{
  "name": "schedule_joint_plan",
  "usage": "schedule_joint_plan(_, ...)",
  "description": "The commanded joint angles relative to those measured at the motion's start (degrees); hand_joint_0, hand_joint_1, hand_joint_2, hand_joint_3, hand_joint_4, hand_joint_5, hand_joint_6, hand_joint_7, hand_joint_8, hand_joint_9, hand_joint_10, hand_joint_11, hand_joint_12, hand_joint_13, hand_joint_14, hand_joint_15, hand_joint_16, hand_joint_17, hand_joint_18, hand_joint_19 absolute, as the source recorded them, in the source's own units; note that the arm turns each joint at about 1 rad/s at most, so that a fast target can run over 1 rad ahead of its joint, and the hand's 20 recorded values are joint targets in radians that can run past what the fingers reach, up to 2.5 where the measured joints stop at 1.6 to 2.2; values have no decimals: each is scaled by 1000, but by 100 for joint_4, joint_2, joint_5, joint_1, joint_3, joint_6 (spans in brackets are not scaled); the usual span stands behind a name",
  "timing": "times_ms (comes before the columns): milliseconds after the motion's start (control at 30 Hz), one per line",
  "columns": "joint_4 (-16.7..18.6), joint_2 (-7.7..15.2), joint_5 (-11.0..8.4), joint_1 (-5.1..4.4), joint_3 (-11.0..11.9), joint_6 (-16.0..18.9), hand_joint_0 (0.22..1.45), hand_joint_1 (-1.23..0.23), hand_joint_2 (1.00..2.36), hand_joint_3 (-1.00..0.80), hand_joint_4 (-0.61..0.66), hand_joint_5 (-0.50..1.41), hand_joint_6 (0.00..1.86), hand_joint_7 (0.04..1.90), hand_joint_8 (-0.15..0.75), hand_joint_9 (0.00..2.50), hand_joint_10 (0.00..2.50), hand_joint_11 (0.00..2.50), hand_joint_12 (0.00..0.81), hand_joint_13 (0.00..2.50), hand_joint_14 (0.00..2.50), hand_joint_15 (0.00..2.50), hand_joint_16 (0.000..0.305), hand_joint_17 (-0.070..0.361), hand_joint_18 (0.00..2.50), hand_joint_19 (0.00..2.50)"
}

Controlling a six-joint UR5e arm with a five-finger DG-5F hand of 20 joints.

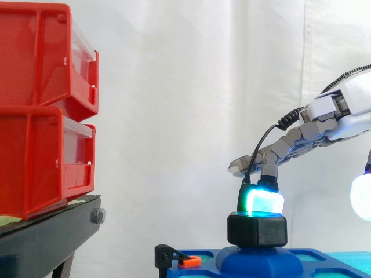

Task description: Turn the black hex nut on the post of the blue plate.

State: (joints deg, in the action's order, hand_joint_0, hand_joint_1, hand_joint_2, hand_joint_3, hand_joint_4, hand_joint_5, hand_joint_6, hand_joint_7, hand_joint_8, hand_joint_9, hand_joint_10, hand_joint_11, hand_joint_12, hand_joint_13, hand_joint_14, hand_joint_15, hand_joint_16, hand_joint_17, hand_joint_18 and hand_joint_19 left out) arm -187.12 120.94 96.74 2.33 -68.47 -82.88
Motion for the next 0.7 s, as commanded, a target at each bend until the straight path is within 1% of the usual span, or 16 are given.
schedule_joint_plan(0,-52,-18,-68,-31,0,-18,367,-606,1000,-500,180,-275,502,709,191,0,0,0,346,68,0,0,50,112,128,70)
schedule_joint_plan(267,-79,-27,-76,-84,0,-18,370,-603,1000,-500,176,-276,502,708,189,0,0,0,345,74,0,0,49,111,130,71)
schedule_joint_plan(333,-114,-53,-103,-93,0,-18,371,-604,1000,-500,175,-276,502,705,189,0,0,0,344,73,0,0,49,111,131,72)
schedule_joint_plan(433,-140,-176,-164,-110,0,-27,371,-604,1000,-500,175,-276,502,707,189,0,0,0,345,73,0,0,49,111,131,71)
schedule_joint_plan(467,-140,-176,-173,-119,0,-27,371,-604,1000,-500,175,-276,502,707,189,0,0,0,345,73,0,0,49,111,131,70)
schedule_joint_plan(600,-193,-212,-191,-119,0,-18,370,-624,1000,-500,176,-276,502,704,189,0,0,0,345,74,0,0,49,111,131,70)
schedule_joint_plan(667,-272,-212,-182,-84,0,-1,369,-661,1000,-500,176,-276,502,707,187,0,0,0,344,73,0,0,49,111,131,66)
